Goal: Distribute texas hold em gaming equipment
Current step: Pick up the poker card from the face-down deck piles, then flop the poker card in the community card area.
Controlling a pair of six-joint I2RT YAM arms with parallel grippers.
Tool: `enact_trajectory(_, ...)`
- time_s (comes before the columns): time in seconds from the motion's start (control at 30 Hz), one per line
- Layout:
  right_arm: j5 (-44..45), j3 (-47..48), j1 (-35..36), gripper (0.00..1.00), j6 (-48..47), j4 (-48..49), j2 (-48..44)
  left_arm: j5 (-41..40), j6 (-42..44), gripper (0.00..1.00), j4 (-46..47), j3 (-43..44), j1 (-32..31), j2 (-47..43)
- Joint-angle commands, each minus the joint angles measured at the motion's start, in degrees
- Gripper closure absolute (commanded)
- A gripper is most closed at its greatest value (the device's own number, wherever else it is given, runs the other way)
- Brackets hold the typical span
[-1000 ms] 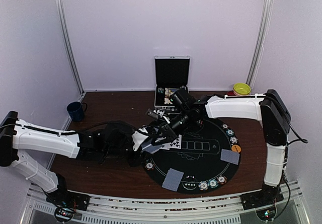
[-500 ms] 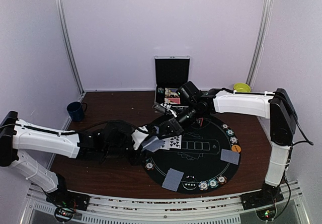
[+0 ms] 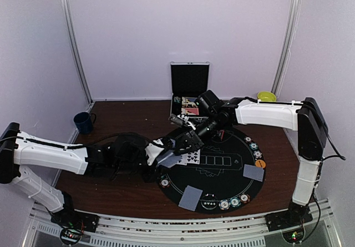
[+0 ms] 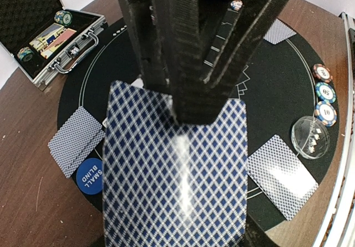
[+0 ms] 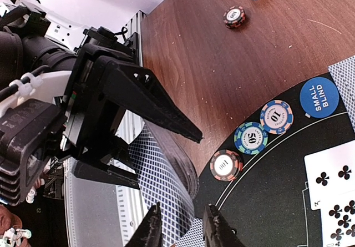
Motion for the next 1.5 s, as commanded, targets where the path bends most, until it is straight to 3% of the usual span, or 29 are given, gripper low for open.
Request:
enact_trajectory(0.0,-1.41,0.58,0.33,0.73,-0.33,-0.56,1.12,0.27,0.51,0.47,3.55,0.68,-0.06,-0.41)
enact_trajectory(0.23,-1.93,1.98,1.68,0.78,-0.7,-1.42,2.42,0.26,0.51,0.47,3.56,0.7,-0.01,-0.41)
enact_trajectory(0.43,-1.01,2.31,1.61,1.0,-0.77,-1.9,1.63,0.26,0.51,0.47,3.49,0.61,-0.06,-0.49)
enact_trajectory(0.7,3.19,5.57,-4.17,1.0,-3.06,-7.86,-1.38,0.26,0.5,0.47,3.55,0.7,-0.06,-0.14)
enact_trajectory(0.8,5.86,8.14,-7.75,1.0,-7.4,-15.37,-1.78,0.24,0.51,0.47,3.67,0.7,-0.06,-0.05)
enact_trajectory(0.9,14.67,10.23,-9.73,1.0,-11.52,-21.49,-3.02,0.17,0.51,0.47,3.65,0.83,-0.06,0.11)
enact_trajectory(1.13,44.81,4.01,-9.97,1.0,-15.15,-20.37,-10.07,-0.22,0.29,0.47,3.64,0.87,-0.06,0.08)
enact_trajectory(1.47,70.95,0.36,-4.3,1.0,-20.28,-16.97,-8.73,-0.98,0.03,0.47,3.39,0.74,-0.06,-0.64)
